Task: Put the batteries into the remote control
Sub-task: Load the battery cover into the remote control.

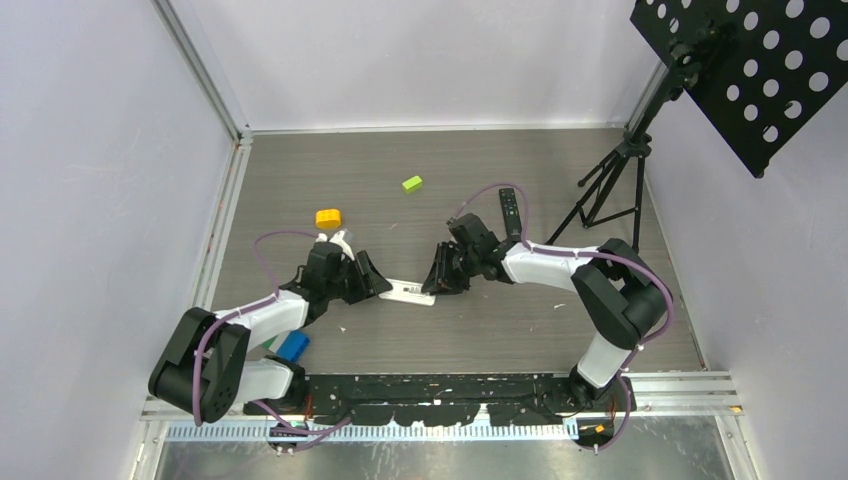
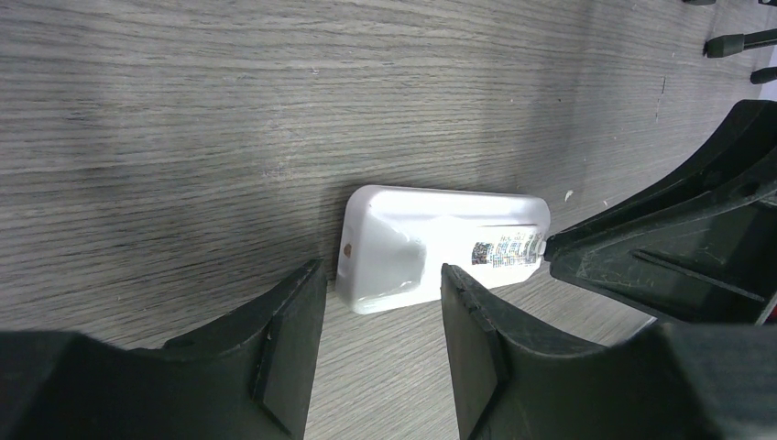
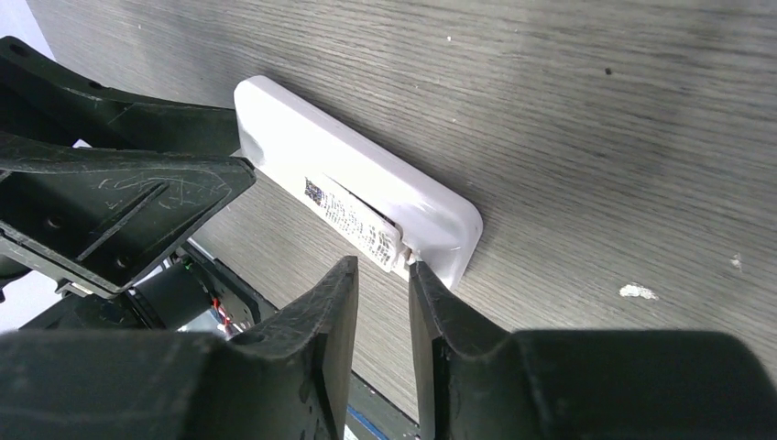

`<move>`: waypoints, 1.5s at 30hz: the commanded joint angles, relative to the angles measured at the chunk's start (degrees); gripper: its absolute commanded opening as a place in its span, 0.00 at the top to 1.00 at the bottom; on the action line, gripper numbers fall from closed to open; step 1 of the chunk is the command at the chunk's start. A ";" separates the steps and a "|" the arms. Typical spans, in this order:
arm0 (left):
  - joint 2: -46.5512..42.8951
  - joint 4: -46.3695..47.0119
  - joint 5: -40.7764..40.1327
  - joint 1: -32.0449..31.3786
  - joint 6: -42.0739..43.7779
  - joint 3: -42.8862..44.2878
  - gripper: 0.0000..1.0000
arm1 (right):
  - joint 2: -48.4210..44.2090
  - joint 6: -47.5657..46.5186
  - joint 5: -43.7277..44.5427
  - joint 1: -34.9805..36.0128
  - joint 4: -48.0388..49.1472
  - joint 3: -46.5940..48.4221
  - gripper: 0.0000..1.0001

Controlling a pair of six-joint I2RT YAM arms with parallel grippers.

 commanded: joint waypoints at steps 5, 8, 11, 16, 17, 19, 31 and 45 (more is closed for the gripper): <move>-0.32 -0.97 -0.87 0.14 0.87 1.18 0.49 | -3.17 -2.13 0.94 0.39 -1.16 1.72 0.61; -0.30 -1.02 -0.87 0.14 0.94 1.26 0.48 | -4.34 -1.96 -0.68 0.31 0.98 1.14 0.67; -0.27 -1.02 -0.91 0.14 0.96 1.35 0.49 | -4.73 -1.49 -2.76 0.58 4.74 0.61 0.78; -0.10 -1.02 -0.87 0.14 0.96 1.53 0.49 | -2.10 -1.56 -2.31 1.21 4.91 2.03 0.81; -0.11 -1.09 -0.87 0.14 0.96 1.53 0.48 | -1.41 -1.60 -1.77 1.30 4.37 2.32 0.80; -0.17 -1.10 -0.87 0.14 0.96 1.53 0.49 | 0.27 -1.90 -0.33 1.54 3.14 2.88 0.81; -2.34 -3.41 -1.38 0.14 1.12 2.76 0.48 | 1.64 -5.45 6.62 3.50 -1.13 4.41 0.82; -23.88 -33.18 -23.19 0.14 4.44 12.65 0.00 | -6.02 -31.56 10.42 6.44 -3.80 7.33 0.16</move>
